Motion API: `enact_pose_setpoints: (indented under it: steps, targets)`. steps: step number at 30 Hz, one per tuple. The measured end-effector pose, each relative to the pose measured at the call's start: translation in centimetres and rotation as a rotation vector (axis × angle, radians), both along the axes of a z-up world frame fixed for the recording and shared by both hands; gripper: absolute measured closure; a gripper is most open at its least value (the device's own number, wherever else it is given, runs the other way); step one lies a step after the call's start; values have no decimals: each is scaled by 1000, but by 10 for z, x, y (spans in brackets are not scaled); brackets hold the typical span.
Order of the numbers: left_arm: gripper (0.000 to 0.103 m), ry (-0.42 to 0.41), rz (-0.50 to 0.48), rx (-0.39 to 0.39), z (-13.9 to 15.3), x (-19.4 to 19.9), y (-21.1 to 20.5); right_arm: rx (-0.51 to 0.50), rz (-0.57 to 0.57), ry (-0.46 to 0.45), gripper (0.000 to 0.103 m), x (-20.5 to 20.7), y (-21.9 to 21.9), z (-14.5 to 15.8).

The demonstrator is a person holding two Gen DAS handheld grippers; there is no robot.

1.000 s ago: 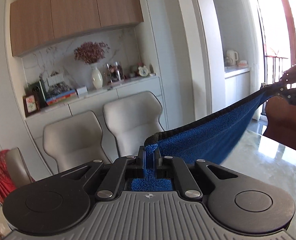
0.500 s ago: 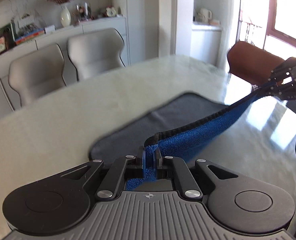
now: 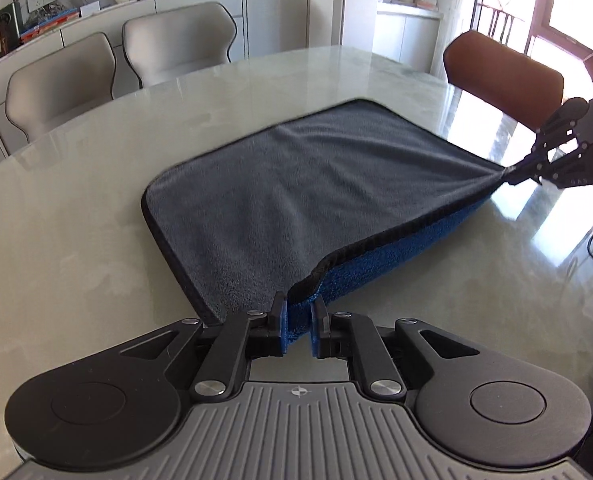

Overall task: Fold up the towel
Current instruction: 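Lower the stretched towel flat onto the table, grey side up, with both grippers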

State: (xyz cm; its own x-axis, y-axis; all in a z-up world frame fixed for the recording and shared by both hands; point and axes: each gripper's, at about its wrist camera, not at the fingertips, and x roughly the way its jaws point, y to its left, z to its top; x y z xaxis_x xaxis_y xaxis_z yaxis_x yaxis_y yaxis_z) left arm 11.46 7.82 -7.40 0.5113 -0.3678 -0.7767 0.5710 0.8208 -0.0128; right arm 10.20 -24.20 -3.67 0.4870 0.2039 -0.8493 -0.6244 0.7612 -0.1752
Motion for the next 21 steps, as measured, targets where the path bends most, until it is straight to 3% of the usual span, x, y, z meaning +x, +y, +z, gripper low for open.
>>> enact_pose_setpoints:
  steps: [5,8,13,17,21]
  targets:
    - [89,47,0,35,-8,-7,5,-52,60,24,92,-4,6,-2]
    - [89,65,-6,29,0,-13,10,-71,91,58,83,-5,10,-1]
    - [89,60,3,27,5,-19,11,-64,102,69,83,-9,9,4]
    - [89,71,3,71,-1,-22,8,-58,84,66,83,-5,11,0]
    - [87,37,6,86,-1,-24,3,-74,85,63,82,-6,13,-5]
